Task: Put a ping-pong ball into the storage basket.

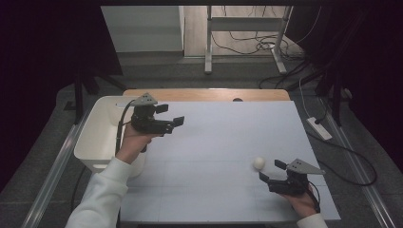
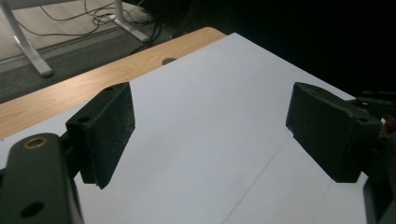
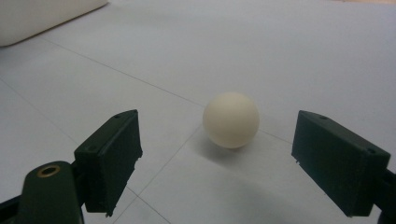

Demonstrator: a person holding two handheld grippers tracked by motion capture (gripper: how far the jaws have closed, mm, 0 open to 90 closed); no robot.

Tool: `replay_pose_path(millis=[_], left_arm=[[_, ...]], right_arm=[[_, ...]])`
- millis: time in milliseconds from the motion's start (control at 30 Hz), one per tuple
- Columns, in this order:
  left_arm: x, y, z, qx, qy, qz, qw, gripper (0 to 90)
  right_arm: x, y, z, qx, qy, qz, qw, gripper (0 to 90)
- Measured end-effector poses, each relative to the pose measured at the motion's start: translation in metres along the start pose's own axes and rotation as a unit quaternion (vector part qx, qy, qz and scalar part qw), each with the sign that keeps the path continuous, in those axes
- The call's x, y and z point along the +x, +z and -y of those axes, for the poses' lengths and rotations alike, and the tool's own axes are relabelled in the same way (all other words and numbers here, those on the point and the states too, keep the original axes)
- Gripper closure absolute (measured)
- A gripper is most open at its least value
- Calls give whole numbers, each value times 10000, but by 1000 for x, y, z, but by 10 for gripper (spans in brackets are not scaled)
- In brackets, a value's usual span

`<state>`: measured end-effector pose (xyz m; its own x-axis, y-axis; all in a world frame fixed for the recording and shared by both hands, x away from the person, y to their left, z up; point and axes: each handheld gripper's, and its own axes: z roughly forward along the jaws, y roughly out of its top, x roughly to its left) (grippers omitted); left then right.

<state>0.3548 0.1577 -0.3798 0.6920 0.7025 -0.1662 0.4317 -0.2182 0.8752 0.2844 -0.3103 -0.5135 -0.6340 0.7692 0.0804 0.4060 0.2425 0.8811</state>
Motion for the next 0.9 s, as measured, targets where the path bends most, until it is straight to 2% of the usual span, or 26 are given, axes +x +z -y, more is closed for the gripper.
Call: replay_pose_path(millis=[467,900], left_arm=[[-13,18,7,161,73,238,9996,158],[-28,39,11,354,210,488,9980,159]], right_arm=[[-1,-1,0,-12,8,28,10000,159],[-1,-2,1,-5,10,54,10000,159]])
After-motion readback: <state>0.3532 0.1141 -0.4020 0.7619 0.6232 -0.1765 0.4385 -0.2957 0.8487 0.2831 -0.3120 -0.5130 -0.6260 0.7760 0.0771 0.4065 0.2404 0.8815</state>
